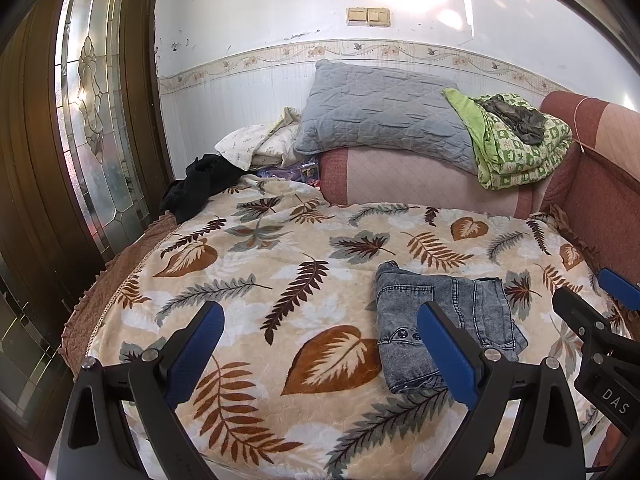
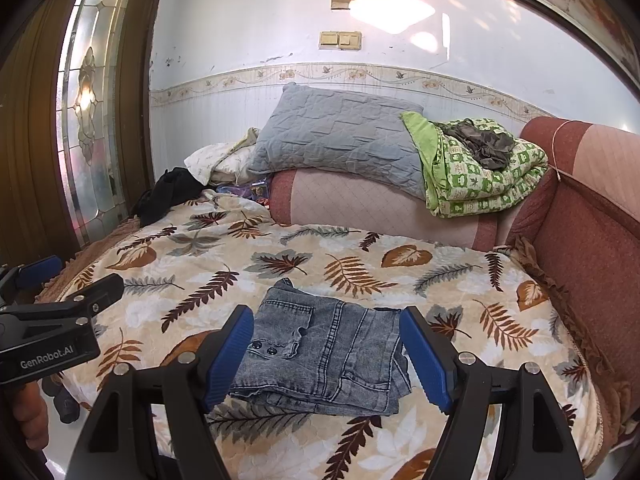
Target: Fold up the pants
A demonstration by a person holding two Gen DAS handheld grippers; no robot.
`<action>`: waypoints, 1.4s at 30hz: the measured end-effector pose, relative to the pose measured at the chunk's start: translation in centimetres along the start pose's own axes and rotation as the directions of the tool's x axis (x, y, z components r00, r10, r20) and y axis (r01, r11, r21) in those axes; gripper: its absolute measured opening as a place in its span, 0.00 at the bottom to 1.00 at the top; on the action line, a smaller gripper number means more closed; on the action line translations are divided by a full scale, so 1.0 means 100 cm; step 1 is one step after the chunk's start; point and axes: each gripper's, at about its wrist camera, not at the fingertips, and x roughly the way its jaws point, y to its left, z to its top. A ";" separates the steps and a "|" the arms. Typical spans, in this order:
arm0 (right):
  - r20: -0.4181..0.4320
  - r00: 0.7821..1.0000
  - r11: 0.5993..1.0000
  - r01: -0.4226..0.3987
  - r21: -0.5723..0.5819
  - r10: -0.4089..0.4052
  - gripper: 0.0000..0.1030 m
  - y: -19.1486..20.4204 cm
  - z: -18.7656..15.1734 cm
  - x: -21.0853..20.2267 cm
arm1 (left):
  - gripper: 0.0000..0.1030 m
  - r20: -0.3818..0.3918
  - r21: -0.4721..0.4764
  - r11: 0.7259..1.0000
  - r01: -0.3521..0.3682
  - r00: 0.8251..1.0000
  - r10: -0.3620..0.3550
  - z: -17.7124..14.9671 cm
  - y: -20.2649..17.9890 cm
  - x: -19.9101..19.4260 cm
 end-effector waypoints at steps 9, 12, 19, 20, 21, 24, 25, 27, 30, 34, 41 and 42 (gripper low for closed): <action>-0.001 1.000 1.000 0.000 -0.003 0.000 0.76 0.000 0.000 0.001 | 0.94 -0.004 -0.003 1.000 0.002 1.000 -0.002 -0.001 0.001 0.002; -0.001 1.000 1.000 0.000 -0.004 0.000 0.76 0.000 0.000 0.001 | 0.94 -0.003 -0.006 1.000 0.002 1.000 -0.002 -0.001 0.001 0.002; -0.004 1.000 1.000 0.000 -0.013 0.000 0.76 0.001 0.000 0.002 | 0.94 -0.004 -0.010 1.000 0.002 1.000 -0.002 -0.002 0.002 0.004; -0.005 1.000 1.000 0.000 -0.017 0.000 0.76 0.003 0.000 0.002 | 0.94 -0.005 -0.010 1.000 0.002 1.000 -0.002 -0.003 0.002 0.004; -0.006 1.000 1.000 -0.001 -0.019 0.001 0.76 0.003 0.000 0.002 | 0.94 -0.007 -0.011 1.000 0.002 1.000 -0.002 -0.003 0.003 0.005; -0.008 1.000 1.000 -0.002 -0.025 0.002 0.76 0.005 0.000 0.003 | 0.94 -0.007 -0.018 1.000 0.000 1.000 0.000 -0.004 0.004 0.006; -0.008 1.000 1.000 -0.002 -0.026 0.002 0.76 0.006 0.000 0.003 | 0.94 -0.008 -0.017 1.000 0.002 1.000 -0.002 -0.004 0.004 0.006; -0.007 1.000 1.000 -0.001 -0.026 0.001 0.76 0.005 0.000 0.003 | 0.94 -0.008 -0.019 1.000 0.000 1.000 0.000 -0.004 0.004 0.006; -0.007 1.000 1.000 -0.002 -0.025 0.002 0.76 0.007 0.001 0.003 | 0.94 -0.010 -0.020 1.000 -0.001 1.000 0.001 -0.004 0.005 0.006; -0.008 1.000 1.000 -0.001 -0.029 0.000 0.76 0.006 0.001 0.004 | 0.94 -0.012 -0.020 1.000 0.000 1.000 0.000 -0.004 0.005 0.006; -0.008 1.000 1.000 -0.001 -0.028 0.001 0.76 0.006 0.001 0.003 | 0.94 -0.011 -0.022 1.000 0.000 1.000 0.000 -0.003 0.005 0.005; -0.007 1.000 1.000 -0.001 -0.029 0.001 0.76 0.006 0.001 0.003 | 0.94 -0.011 -0.022 1.000 -0.001 1.000 0.001 -0.003 0.005 0.005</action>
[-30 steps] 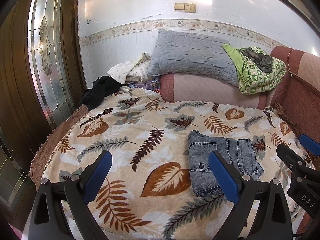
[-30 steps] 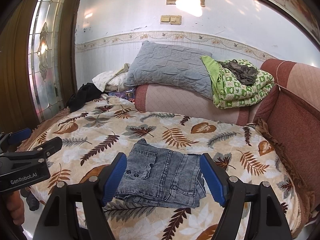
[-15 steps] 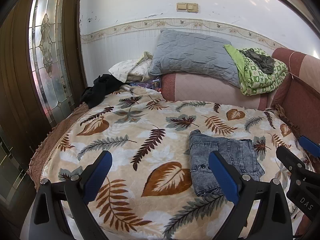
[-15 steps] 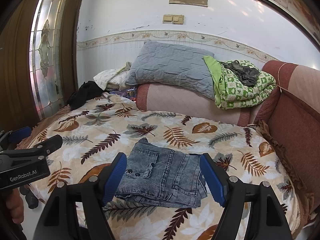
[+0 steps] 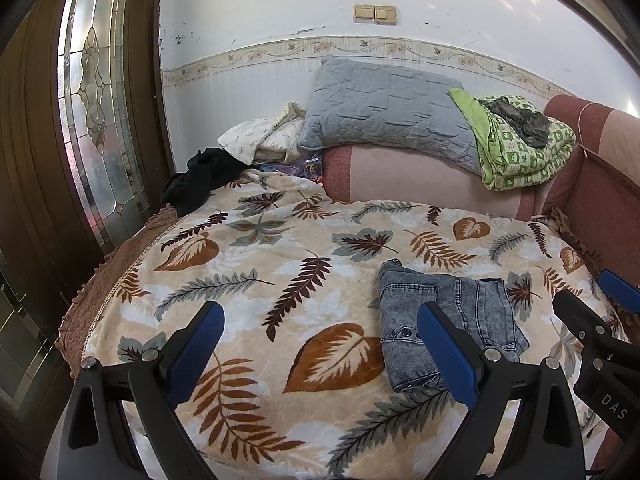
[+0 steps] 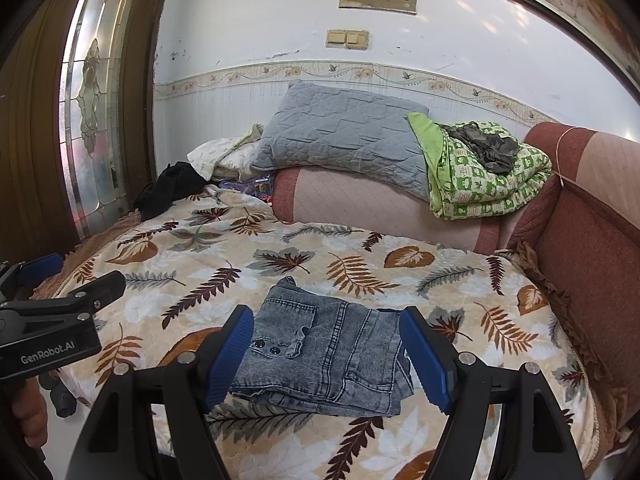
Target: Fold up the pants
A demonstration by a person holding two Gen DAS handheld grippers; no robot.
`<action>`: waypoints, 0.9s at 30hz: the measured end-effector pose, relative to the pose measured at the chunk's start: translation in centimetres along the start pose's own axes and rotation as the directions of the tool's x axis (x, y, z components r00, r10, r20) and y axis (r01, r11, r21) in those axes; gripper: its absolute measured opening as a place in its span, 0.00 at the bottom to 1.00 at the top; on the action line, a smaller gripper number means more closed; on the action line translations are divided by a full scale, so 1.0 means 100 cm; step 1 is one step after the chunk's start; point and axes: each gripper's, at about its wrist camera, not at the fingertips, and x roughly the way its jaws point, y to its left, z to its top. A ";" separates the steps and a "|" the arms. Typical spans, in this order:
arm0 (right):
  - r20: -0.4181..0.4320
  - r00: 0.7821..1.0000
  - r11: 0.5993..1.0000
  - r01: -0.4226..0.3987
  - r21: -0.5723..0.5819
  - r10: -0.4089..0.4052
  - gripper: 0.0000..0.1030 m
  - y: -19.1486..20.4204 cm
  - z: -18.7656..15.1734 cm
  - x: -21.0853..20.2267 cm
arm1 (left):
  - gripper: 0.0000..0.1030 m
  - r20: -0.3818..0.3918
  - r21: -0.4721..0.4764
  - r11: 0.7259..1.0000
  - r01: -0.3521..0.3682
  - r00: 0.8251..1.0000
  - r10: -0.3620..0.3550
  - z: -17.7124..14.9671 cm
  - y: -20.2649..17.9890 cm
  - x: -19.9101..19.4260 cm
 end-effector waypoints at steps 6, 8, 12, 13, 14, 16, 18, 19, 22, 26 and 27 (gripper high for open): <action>0.003 1.000 1.000 -0.001 -0.011 0.001 0.76 0.003 0.003 -0.002 | 0.94 0.001 0.000 1.000 0.003 1.000 -0.003 0.000 0.001 0.000; 0.004 1.000 1.000 -0.002 -0.013 0.002 0.76 0.004 0.003 -0.003 | 0.94 0.003 0.000 1.000 0.003 1.000 -0.003 0.001 0.000 -0.001; 0.009 1.000 1.000 -0.002 -0.015 0.002 0.76 0.004 0.005 -0.005 | 0.94 0.006 -0.004 1.000 0.004 1.000 -0.004 0.001 0.001 -0.004; 0.009 1.000 1.000 -0.002 -0.016 0.003 0.76 0.004 0.005 -0.005 | 0.94 0.007 -0.004 1.000 0.003 1.000 -0.003 0.001 0.001 -0.004; 0.009 1.000 1.000 -0.002 -0.017 0.002 0.76 0.004 0.005 -0.006 | 0.94 0.008 -0.004 1.000 0.000 1.000 0.000 0.002 0.001 -0.004; 0.009 1.000 1.000 -0.001 -0.018 0.001 0.76 0.005 0.005 -0.006 | 0.94 0.007 -0.005 1.000 0.003 1.000 -0.003 0.002 0.002 -0.005; 0.009 1.000 1.000 -0.001 -0.018 0.002 0.76 0.006 0.005 -0.006 | 0.94 0.008 -0.005 1.000 0.001 1.000 -0.001 0.002 0.002 -0.006; 0.009 1.000 1.000 -0.001 -0.018 0.001 0.76 0.006 0.005 -0.006 | 0.94 0.008 -0.006 1.000 0.002 1.000 -0.002 0.002 0.003 -0.006; 0.009 1.000 1.000 -0.001 -0.020 0.001 0.76 0.005 0.005 -0.006 | 0.94 0.005 -0.010 1.000 0.001 1.000 0.000 0.002 0.003 -0.006; 0.009 1.000 1.000 -0.001 -0.020 0.001 0.76 0.006 0.005 -0.006 | 0.94 0.003 -0.010 1.000 0.000 1.000 0.000 0.001 0.004 -0.006; 0.008 1.000 1.000 -0.001 -0.019 0.001 0.76 0.007 0.005 -0.006 | 0.94 0.002 -0.011 1.000 0.000 1.000 0.000 0.001 0.004 -0.005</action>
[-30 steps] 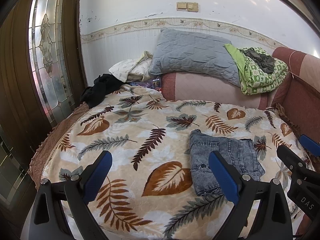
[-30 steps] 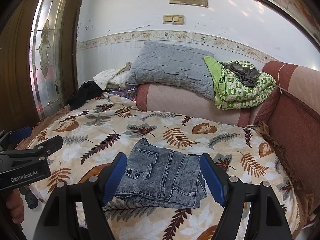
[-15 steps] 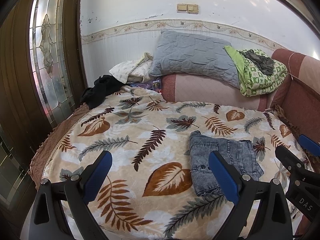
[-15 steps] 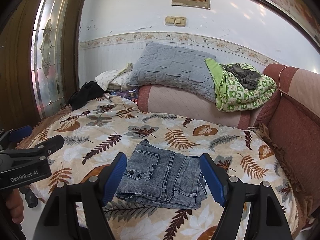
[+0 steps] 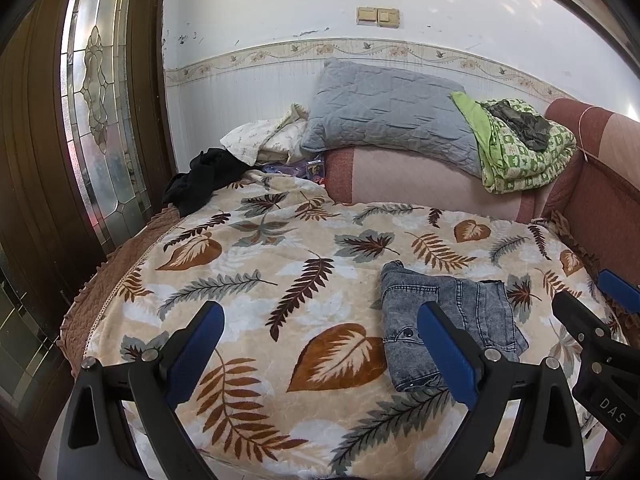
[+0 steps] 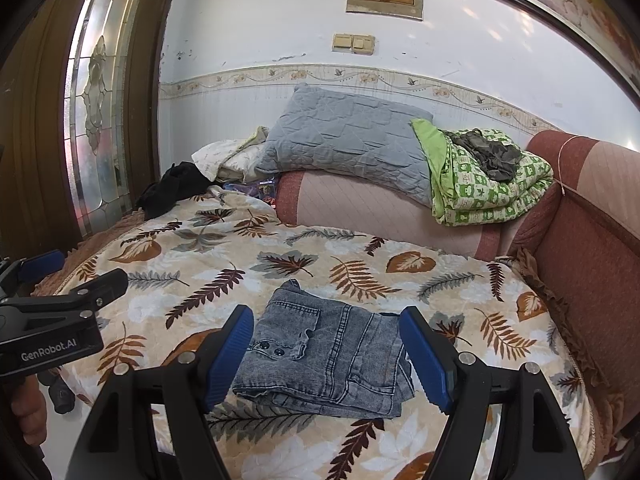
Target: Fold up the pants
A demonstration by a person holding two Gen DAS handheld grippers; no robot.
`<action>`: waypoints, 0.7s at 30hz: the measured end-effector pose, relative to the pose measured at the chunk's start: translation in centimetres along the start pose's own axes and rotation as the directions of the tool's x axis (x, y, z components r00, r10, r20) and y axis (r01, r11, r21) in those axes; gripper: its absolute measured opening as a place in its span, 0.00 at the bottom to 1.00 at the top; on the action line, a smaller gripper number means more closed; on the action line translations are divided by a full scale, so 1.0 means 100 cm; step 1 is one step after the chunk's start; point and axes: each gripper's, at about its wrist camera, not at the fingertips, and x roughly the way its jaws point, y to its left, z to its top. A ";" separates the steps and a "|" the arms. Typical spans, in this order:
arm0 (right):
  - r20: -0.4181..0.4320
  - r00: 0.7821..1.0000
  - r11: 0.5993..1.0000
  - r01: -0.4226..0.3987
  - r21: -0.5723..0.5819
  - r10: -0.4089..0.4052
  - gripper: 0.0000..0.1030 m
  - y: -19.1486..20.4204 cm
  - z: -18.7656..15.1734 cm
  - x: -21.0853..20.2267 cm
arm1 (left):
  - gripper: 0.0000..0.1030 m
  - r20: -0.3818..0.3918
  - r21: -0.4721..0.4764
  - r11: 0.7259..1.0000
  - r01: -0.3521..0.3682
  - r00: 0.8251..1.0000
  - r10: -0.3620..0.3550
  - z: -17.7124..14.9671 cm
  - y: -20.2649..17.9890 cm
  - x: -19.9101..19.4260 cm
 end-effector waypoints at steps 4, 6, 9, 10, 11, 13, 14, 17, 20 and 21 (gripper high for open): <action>-0.002 1.000 1.000 0.001 -0.001 -0.001 0.76 0.001 0.000 0.000 | 0.94 -0.004 -0.003 1.000 0.001 1.000 -0.001 -0.001 0.001 0.002; -0.003 1.000 1.000 0.000 -0.001 0.000 0.76 0.001 0.000 0.001 | 0.94 -0.006 -0.004 1.000 0.001 1.000 -0.001 -0.001 0.001 0.003; -0.003 1.000 1.000 0.001 -0.002 -0.001 0.76 0.001 -0.001 0.001 | 0.94 -0.008 -0.006 1.000 0.001 1.000 -0.001 -0.001 0.000 0.003; -0.003 1.000 1.000 0.000 -0.002 0.000 0.76 0.001 -0.001 0.001 | 0.94 -0.010 -0.008 1.000 0.000 1.000 0.000 -0.002 0.002 0.004; -0.004 1.000 1.000 0.000 -0.003 0.000 0.76 0.002 -0.002 0.002 | 0.94 -0.011 -0.009 1.000 0.001 1.000 -0.001 -0.003 0.003 0.005; -0.006 1.000 1.000 -0.001 -0.005 0.001 0.76 0.002 -0.004 0.002 | 0.94 -0.015 -0.010 1.000 -0.001 1.000 0.001 -0.003 0.004 0.006; -0.006 1.000 1.000 -0.001 -0.005 0.001 0.76 0.002 -0.004 0.002 | 0.94 -0.016 -0.011 1.000 -0.002 1.000 0.002 -0.003 0.004 0.007; -0.009 1.000 1.000 -0.002 -0.009 0.002 0.76 0.003 -0.006 0.003 | 0.94 -0.017 -0.015 1.000 -0.004 1.000 0.003 -0.004 0.005 0.008; -0.015 1.000 1.000 -0.004 -0.013 0.003 0.76 0.004 -0.006 0.006 | 0.94 -0.021 -0.017 1.000 -0.006 1.000 0.005 -0.004 0.007 0.010; -0.016 1.000 1.000 -0.004 -0.014 0.004 0.76 0.004 -0.006 0.007 | 0.94 -0.022 -0.018 1.000 -0.006 1.000 0.006 -0.004 0.007 0.011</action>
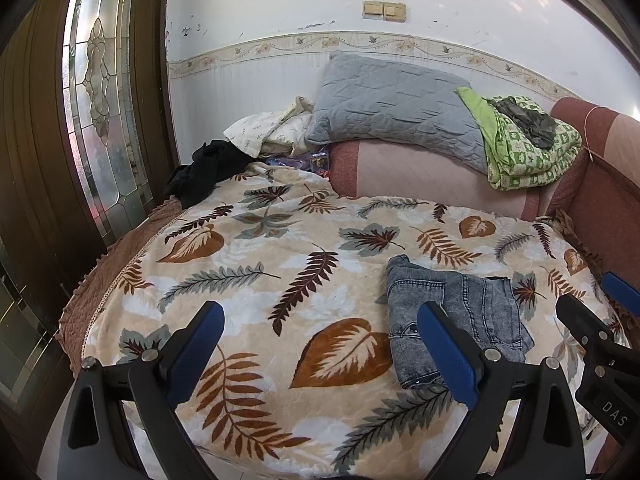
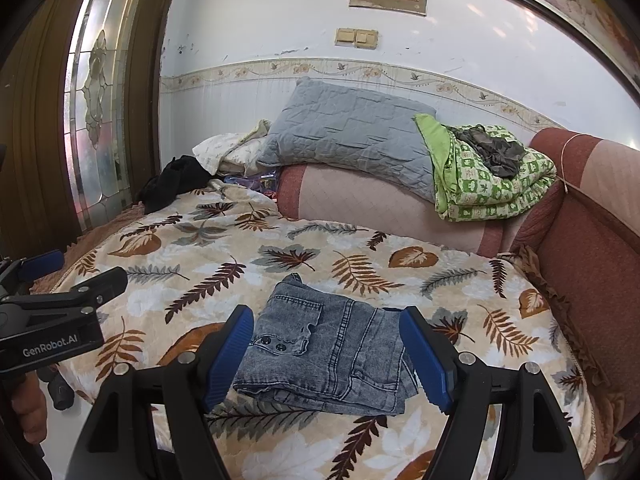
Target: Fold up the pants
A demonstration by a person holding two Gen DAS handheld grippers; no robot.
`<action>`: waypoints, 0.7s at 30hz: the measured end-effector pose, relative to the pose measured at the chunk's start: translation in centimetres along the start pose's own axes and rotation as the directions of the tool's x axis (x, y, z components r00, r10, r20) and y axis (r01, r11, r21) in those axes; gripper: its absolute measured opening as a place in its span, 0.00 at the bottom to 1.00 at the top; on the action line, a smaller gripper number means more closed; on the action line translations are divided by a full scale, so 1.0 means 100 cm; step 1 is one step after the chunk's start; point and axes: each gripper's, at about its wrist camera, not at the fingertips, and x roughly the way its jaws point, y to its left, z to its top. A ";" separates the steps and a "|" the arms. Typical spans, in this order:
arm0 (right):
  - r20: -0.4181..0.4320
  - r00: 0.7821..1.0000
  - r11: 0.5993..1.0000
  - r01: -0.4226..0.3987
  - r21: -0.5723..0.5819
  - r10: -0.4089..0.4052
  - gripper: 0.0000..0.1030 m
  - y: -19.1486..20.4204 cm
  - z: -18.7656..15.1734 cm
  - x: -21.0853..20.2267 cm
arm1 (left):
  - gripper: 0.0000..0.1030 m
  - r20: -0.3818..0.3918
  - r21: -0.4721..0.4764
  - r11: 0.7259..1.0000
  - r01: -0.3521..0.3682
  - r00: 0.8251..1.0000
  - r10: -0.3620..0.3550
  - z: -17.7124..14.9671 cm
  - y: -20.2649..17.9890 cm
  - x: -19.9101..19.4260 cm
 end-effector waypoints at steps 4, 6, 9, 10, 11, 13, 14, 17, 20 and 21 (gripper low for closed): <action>-0.004 1.000 1.000 0.000 -0.003 0.000 0.76 0.000 0.000 0.002 | 0.94 -0.004 -0.003 1.000 -0.001 1.000 0.001 -0.001 0.001 0.002; -0.005 1.000 1.000 -0.001 -0.004 0.001 0.76 0.001 0.001 0.003 | 0.94 -0.005 -0.003 1.000 0.000 1.000 0.000 -0.001 0.002 0.002; -0.007 1.000 1.000 -0.001 -0.009 0.001 0.76 0.003 0.000 0.004 | 0.94 -0.007 -0.007 1.000 -0.001 1.000 0.001 -0.001 0.003 0.004; -0.008 1.000 1.000 0.000 -0.010 0.000 0.76 0.003 0.000 0.004 | 0.94 -0.008 -0.007 1.000 -0.001 1.000 0.001 -0.001 0.004 0.004; -0.008 1.000 1.000 0.000 -0.012 0.000 0.76 0.003 0.000 0.004 | 0.94 -0.008 -0.008 1.000 -0.002 1.000 0.002 -0.001 0.004 0.005; -0.009 1.000 1.000 0.000 -0.014 0.000 0.76 0.005 0.000 0.004 | 0.94 -0.008 -0.009 1.000 -0.002 1.000 0.002 -0.002 0.005 0.005; -0.010 1.000 1.000 0.000 -0.015 0.000 0.76 0.005 0.000 0.005 | 0.94 -0.008 -0.009 1.000 -0.002 1.000 0.002 -0.001 0.005 0.005; -0.010 1.000 1.000 0.001 -0.019 -0.001 0.76 0.007 0.001 0.005 | 0.94 -0.009 -0.012 1.000 -0.001 1.000 0.001 -0.002 0.007 0.006; -0.013 1.000 1.000 0.001 -0.026 -0.002 0.76 0.010 0.001 0.006 | 0.94 -0.010 -0.013 1.000 -0.001 1.000 0.001 -0.002 0.008 0.006; -0.014 1.000 1.000 0.001 -0.028 -0.001 0.76 0.011 0.001 0.007 | 0.94 -0.011 -0.014 1.000 -0.001 1.000 0.001 -0.002 0.009 0.007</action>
